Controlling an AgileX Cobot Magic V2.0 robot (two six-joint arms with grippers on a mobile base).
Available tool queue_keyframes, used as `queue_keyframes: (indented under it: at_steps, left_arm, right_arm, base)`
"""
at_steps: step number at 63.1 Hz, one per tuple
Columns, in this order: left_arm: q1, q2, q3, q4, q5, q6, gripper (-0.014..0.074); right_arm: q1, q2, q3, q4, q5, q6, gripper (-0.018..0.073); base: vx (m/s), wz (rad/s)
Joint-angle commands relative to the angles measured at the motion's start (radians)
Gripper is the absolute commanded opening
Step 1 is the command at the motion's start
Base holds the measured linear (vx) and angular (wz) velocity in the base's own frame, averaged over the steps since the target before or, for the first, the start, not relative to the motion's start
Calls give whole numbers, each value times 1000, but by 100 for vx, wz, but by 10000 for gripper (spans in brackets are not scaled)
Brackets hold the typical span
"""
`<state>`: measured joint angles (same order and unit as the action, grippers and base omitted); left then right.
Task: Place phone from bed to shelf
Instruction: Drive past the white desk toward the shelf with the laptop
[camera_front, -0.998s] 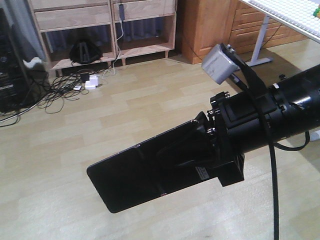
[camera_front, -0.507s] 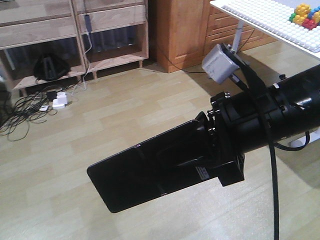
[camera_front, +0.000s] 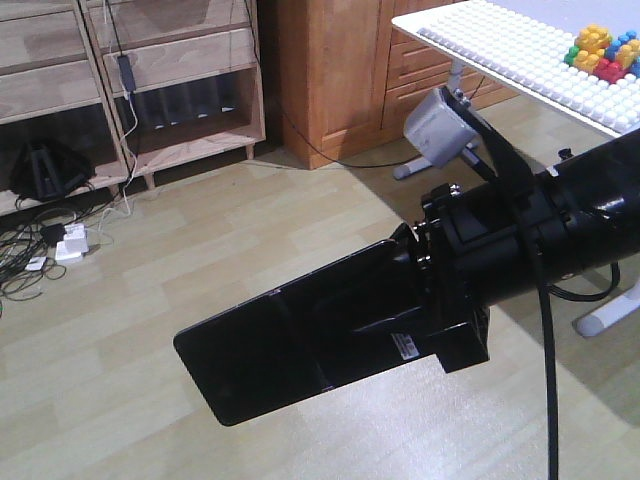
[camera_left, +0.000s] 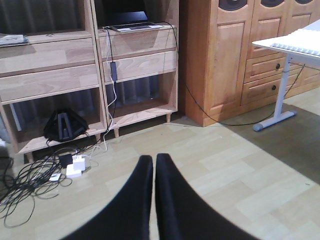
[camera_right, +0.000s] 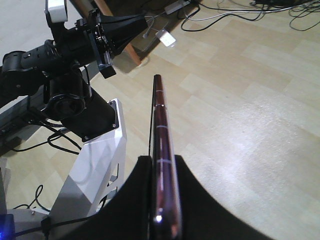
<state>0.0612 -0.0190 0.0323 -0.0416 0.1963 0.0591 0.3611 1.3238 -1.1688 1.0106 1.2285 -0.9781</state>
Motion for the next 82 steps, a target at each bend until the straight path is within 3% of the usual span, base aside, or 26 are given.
queue_keyframes:
  at_steps: [1, 82]
  left_arm:
    - [0, -8, 7, -9, -70, 0, 1]
    - [0, -8, 7, -9, -70, 0, 1]
  right_arm:
    - [1, -28, -26, 78, 58, -6, -2]
    - [1, -28, -26, 78, 58, -6, -2]
  base:
    - [41, -3]
    - [43, -3]
